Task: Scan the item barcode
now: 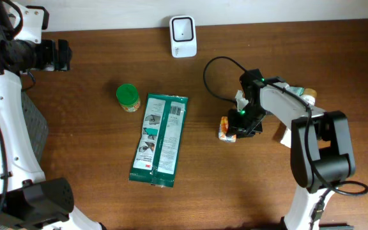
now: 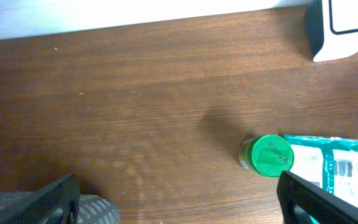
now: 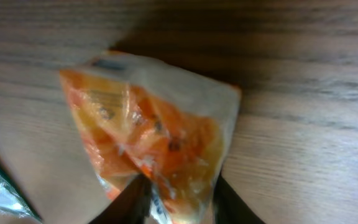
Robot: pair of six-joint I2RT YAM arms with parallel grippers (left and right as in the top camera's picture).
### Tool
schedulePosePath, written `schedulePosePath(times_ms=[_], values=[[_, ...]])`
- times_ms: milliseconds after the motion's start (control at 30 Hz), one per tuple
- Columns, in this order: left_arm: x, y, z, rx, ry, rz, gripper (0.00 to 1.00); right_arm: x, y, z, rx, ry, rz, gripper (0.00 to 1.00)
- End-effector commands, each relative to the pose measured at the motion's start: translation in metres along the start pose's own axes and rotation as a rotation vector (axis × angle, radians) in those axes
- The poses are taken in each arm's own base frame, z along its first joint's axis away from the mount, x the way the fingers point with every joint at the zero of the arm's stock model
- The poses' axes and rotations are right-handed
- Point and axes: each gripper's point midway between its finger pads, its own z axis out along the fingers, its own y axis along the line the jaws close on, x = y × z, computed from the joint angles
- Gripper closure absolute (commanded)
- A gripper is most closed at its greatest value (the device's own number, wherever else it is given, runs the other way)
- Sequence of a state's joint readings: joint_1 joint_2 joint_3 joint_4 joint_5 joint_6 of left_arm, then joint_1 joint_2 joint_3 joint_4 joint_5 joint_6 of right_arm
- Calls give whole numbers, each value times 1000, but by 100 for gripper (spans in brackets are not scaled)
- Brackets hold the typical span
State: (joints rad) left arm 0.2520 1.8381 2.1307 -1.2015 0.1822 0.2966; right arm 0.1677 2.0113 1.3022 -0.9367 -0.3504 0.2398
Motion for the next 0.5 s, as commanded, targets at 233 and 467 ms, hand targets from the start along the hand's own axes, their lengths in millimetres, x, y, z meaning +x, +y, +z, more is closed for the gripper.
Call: schedulePosePath(times_ms=[233,467], values=[[-3,0,-6,-2,-17,17,1,4,3,8,-26,-10,-42,96],[-3,0,-6,-3,-18,17,1,3,35,-31,-146,-37,-141,96]])
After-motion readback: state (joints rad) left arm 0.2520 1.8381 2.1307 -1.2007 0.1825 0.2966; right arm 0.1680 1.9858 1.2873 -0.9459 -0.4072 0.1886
